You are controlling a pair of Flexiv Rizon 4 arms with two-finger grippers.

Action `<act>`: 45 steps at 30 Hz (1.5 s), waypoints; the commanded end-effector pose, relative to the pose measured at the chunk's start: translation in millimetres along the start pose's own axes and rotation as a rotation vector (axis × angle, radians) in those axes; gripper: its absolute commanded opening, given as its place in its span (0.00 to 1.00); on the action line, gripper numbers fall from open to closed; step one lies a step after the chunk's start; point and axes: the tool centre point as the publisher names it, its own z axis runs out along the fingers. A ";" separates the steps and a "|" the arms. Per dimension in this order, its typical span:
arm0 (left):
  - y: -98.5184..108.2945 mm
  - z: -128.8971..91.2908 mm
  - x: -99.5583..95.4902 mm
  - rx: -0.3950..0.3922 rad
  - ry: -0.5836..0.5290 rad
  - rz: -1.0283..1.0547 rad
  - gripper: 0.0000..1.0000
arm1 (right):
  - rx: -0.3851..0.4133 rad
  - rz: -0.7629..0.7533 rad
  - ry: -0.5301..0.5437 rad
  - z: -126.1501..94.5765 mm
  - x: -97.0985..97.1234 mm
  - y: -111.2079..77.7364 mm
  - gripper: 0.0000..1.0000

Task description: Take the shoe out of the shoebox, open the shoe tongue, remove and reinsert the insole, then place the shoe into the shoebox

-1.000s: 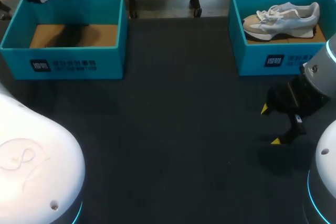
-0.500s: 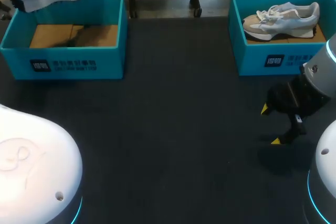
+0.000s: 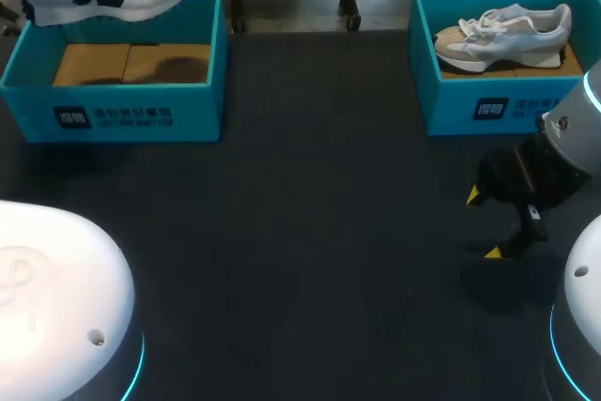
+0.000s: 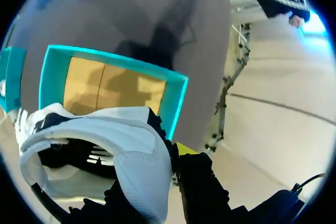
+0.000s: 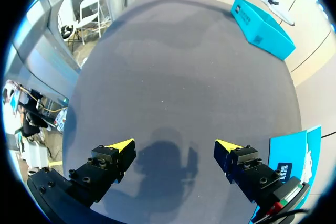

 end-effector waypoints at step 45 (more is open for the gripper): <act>-14.9 78.8 -7.2 0.000 -0.034 0.286 0.00 | 0.002 -0.001 -0.002 0.4 1.3 0.0 1.00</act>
